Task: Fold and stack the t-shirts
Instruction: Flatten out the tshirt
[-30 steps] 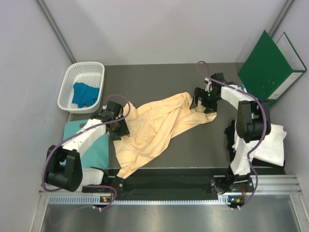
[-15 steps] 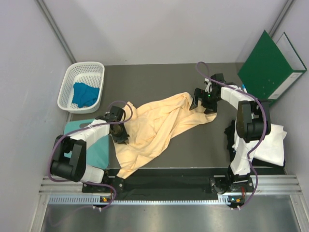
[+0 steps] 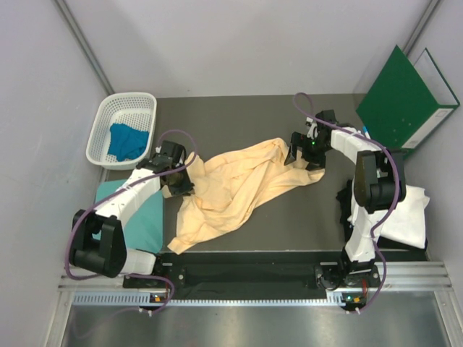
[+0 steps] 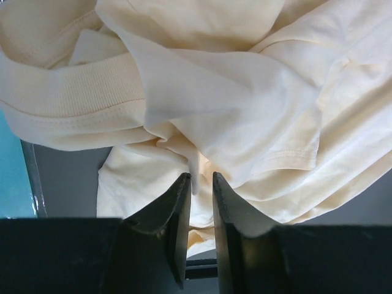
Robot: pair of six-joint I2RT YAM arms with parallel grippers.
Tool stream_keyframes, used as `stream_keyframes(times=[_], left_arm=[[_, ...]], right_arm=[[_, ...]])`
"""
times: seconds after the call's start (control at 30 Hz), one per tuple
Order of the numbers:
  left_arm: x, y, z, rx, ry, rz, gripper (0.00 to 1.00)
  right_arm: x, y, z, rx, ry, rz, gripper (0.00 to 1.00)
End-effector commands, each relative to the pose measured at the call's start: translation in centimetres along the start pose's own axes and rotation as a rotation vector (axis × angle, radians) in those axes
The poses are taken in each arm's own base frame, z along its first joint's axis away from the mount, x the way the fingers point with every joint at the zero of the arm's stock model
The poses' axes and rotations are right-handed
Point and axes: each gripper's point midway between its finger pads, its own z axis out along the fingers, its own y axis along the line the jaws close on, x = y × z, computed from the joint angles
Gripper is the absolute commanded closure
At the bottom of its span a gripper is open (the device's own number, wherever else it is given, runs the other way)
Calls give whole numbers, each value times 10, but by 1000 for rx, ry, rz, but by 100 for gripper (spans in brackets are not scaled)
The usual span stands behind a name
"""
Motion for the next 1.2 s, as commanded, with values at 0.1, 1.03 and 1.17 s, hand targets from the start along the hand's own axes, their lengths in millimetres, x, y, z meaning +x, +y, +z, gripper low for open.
stream_keyframes(times=[0.1,1.03,1.17], left_arm=[[4,0,6,2,27,5,68],[-17,-14,-18,20,-15,30,100],[-20,-14,-30,14,-22,47,100]], right_arm=[[-11,5,-13,-24,-48,-17,0],[-3,1,-10,-25,-36,-5,0],[-3,1,-10,-24,-36,-8,0]])
